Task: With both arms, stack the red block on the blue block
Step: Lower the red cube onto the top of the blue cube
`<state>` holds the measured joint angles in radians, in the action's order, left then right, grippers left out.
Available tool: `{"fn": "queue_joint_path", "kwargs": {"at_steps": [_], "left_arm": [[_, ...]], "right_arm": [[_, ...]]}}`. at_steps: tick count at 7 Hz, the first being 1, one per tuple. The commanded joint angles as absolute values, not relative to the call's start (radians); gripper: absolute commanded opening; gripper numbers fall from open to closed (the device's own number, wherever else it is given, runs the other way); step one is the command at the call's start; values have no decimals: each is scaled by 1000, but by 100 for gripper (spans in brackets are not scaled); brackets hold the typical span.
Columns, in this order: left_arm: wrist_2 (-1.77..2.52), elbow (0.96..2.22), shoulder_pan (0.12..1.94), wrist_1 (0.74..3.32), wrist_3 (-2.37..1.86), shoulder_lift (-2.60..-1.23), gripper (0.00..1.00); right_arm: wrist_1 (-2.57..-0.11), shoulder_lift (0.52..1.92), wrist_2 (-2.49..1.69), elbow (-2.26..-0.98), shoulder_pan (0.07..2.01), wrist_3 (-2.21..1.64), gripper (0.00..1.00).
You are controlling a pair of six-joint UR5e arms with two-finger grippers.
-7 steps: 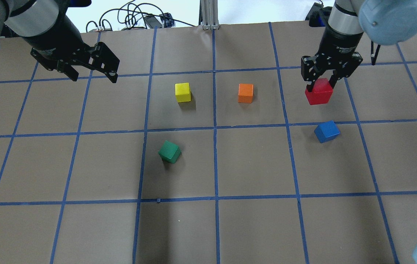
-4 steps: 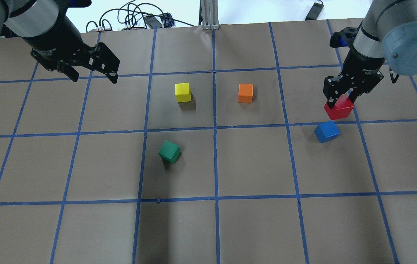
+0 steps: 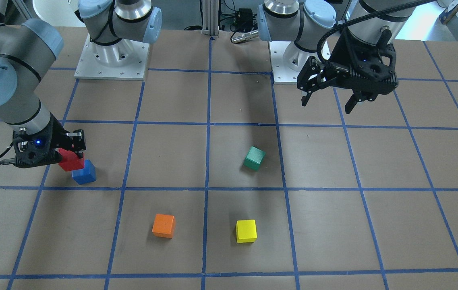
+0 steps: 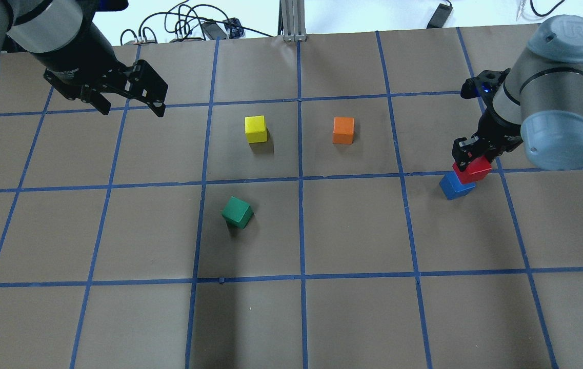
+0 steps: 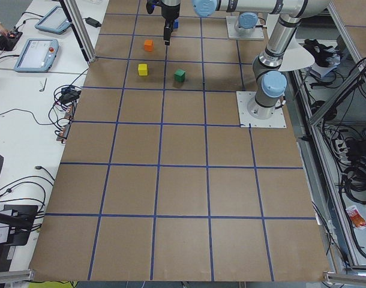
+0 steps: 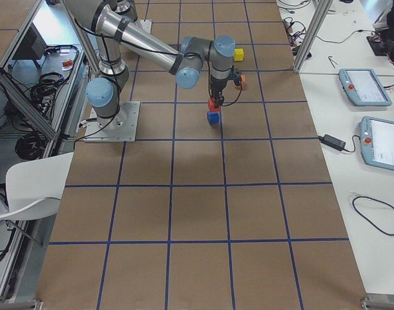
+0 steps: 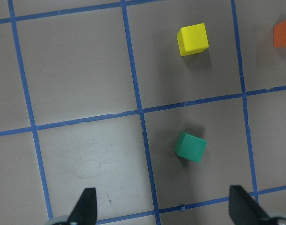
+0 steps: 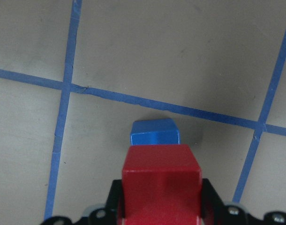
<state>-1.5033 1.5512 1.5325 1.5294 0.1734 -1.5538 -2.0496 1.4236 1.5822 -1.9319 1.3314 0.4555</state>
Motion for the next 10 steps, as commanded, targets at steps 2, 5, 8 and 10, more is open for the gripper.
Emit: {"fn": "queue_joint_path", "kwargs": {"at_steps": [2, 5, 8, 10], "left_arm": [[-1503, 1552, 1532, 1529, 178, -1546, 100], [-1503, 1552, 1532, 1529, 178, -1546, 100], [-1503, 1552, 1532, 1529, 178, -1546, 100], [-1503, 1552, 1532, 1529, 178, -1548, 100]], "right_arm": [[-2063, 1414, 1569, -1947, 1315, 480, 0], [-2065, 1402, 1525, -1947, 1315, 479, 0], [-2103, 1394, 1526, -1948, 1315, 483, 0], [-2106, 1394, 1526, -1948, 1315, 485, 0]]}}
